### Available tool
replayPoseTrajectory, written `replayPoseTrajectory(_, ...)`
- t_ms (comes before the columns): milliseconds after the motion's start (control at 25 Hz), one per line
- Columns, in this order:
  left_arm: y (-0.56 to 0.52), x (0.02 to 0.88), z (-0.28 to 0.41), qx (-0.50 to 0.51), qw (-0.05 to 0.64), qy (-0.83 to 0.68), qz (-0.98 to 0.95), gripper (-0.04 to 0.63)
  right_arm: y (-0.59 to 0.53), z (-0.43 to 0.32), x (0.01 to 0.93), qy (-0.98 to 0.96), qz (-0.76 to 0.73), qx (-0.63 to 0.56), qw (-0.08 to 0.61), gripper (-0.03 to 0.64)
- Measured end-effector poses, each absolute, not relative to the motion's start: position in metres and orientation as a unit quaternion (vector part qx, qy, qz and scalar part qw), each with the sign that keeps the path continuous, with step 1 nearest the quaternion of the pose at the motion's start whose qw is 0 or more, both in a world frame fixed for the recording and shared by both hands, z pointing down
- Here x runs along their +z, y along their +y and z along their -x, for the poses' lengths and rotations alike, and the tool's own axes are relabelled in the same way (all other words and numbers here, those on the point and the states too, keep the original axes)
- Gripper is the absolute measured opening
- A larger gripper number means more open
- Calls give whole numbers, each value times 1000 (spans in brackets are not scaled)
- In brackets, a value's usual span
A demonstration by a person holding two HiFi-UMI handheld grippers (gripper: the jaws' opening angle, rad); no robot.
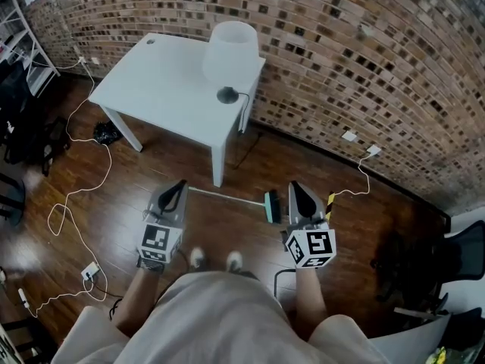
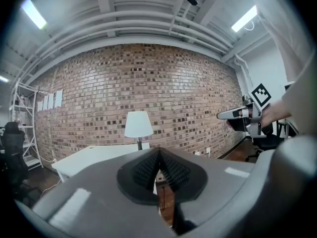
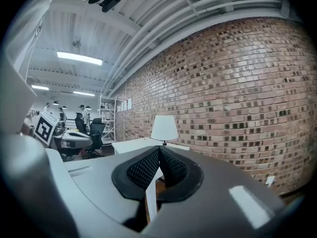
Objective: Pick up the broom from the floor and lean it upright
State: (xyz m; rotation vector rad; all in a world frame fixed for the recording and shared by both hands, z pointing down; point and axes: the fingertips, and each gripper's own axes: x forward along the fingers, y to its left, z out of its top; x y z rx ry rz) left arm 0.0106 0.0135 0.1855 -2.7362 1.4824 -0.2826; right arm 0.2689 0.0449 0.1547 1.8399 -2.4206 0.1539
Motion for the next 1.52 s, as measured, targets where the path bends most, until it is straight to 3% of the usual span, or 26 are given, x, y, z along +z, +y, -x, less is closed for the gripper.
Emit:
replayPoseTrajectory(720,-10,211,20,-119,-4,502,857,0,7,-240,186,-830,-546,76,88,15)
replayPoseTrajectory(1520,-63,316,159,-149,-68,538,827,2,-78,-90,316,-867,-444,109,199,51)
